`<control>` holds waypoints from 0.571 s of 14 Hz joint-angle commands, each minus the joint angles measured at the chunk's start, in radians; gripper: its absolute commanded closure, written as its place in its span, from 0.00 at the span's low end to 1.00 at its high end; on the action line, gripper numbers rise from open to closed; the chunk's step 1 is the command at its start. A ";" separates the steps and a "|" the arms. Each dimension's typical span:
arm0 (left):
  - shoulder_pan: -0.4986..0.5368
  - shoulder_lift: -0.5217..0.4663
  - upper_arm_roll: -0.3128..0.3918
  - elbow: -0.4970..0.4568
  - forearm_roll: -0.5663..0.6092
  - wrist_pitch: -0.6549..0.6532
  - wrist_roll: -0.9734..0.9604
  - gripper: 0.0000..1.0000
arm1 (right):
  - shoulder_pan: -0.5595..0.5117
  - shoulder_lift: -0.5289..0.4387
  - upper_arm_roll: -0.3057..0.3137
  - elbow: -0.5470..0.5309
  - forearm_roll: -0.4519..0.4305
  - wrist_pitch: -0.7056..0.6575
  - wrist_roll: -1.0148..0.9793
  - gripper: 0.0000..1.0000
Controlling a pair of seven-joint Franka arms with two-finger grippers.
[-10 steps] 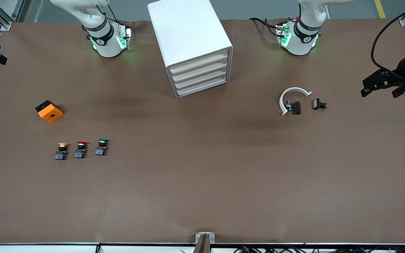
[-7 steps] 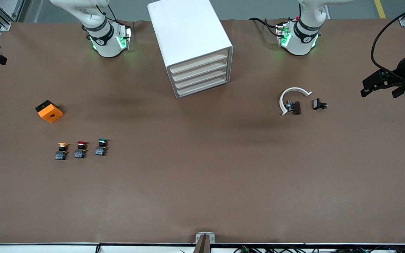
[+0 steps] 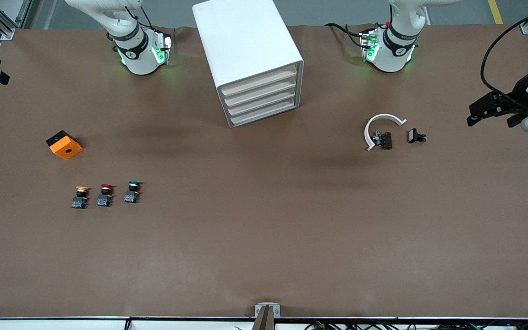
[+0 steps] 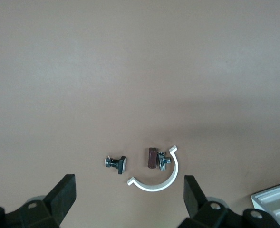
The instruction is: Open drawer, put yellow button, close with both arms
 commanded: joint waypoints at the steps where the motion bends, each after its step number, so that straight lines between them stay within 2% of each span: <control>1: 0.000 0.041 -0.031 0.003 0.004 -0.013 -0.011 0.00 | -0.011 -0.025 0.012 -0.023 0.005 0.008 -0.005 0.00; 8: -0.010 0.216 -0.097 0.011 0.002 0.094 -0.081 0.00 | -0.014 -0.023 0.010 -0.023 0.005 0.006 -0.005 0.00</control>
